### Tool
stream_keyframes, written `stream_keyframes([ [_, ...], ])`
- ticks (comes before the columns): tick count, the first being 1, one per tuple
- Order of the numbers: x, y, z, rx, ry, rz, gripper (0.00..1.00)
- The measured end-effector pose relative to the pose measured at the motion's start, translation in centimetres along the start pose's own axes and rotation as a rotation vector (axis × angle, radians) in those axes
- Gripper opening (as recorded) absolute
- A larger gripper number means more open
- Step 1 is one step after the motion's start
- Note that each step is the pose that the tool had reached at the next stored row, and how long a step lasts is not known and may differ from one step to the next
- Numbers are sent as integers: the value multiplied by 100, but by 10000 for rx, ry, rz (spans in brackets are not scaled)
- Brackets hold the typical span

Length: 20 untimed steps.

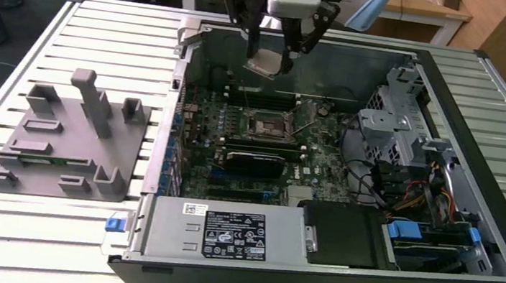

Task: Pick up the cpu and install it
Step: 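Place the cpu into insertion slot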

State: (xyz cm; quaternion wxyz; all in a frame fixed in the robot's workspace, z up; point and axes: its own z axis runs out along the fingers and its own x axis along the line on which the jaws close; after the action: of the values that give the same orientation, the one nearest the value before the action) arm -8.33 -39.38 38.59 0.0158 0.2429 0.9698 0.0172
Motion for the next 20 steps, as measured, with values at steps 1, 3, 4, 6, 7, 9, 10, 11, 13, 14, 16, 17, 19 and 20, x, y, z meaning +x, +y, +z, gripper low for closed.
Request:
stream_keyframes([
  [1, 0, 0, 1, 2, -9, 161, 53],
  [3, 1, 1, 3, 5, -28, 463, 53],
  [4, 1, 2, 3, 7, -36, 596, 53],
  [6, 2, 4, 4, 11, -48, 840, 53],
  [7, 3, 5, 5, 14, -54, 962, 53],
  [9, 4, 7, 6, 19, -65, 1206, 53],
  [10, 4, 8, 6, 22, -70, 1329, 53],
  [11, 5, 9, 7, 24, -76, 1461, 53],
  [13, 6, 11, 7, 30, -88, 1704, 53],
  [14, 7, 12, 8, 32, -93, 1825, 53],
  [16, 8, 14, 10, 36, -104, 2067, 53],
  [17, 8, 14, 12, 38, -110, 2207, 53],
  [19, 9, 15, 15, 47, -123, 2527, 53],
  [20, 9, 15, 17, 51, -131, 2704, 53],
])
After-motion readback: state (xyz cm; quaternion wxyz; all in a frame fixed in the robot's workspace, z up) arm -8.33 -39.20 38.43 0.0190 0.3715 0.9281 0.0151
